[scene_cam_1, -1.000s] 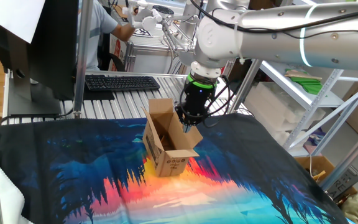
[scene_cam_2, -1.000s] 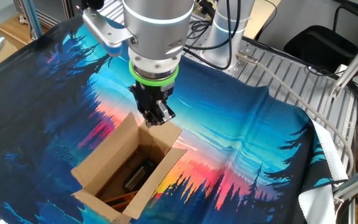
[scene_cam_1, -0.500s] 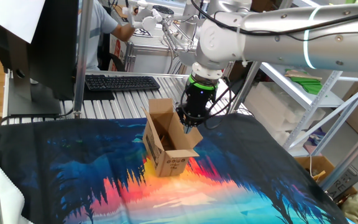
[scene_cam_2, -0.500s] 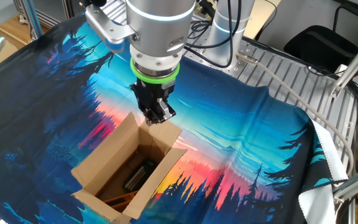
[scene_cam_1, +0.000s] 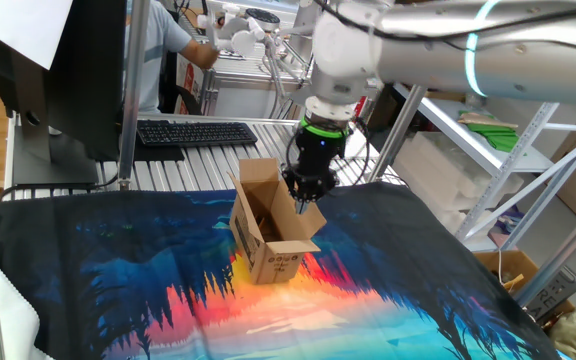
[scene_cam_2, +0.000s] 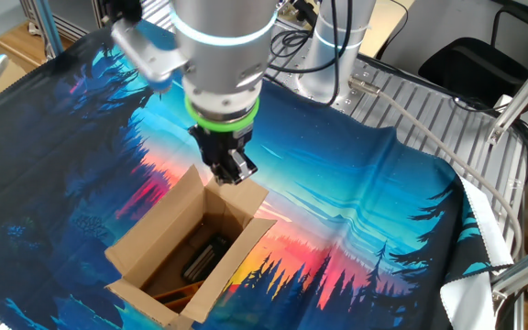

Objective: Cover the box

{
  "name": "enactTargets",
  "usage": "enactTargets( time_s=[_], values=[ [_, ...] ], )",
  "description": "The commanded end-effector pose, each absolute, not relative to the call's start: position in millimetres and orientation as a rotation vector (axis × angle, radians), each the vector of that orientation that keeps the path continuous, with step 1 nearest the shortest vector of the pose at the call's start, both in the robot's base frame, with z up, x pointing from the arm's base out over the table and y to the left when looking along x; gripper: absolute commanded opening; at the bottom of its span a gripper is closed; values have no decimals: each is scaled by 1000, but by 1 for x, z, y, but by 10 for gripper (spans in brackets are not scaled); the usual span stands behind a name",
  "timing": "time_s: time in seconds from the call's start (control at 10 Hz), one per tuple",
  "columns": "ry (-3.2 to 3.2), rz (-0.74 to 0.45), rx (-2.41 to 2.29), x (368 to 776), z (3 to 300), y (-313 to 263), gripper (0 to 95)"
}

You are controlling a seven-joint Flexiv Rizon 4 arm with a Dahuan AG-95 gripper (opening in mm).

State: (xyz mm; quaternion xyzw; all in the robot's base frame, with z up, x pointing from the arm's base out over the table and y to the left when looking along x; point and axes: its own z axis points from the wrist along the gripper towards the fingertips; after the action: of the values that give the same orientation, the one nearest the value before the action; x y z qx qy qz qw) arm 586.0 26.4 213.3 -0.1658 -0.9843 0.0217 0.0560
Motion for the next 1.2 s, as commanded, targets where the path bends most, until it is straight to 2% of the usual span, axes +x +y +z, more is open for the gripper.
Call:
enactTargets(
  time_s=[0.1,0.6,0.9,1.2],
  values=[
    [-3015,81,-490,584,213,26,0],
    [-3073,45,-347,578,216,28,0],
    [-3091,80,-360,579,217,29,0],
    [-3134,63,-393,612,207,23,0]
  ],
)
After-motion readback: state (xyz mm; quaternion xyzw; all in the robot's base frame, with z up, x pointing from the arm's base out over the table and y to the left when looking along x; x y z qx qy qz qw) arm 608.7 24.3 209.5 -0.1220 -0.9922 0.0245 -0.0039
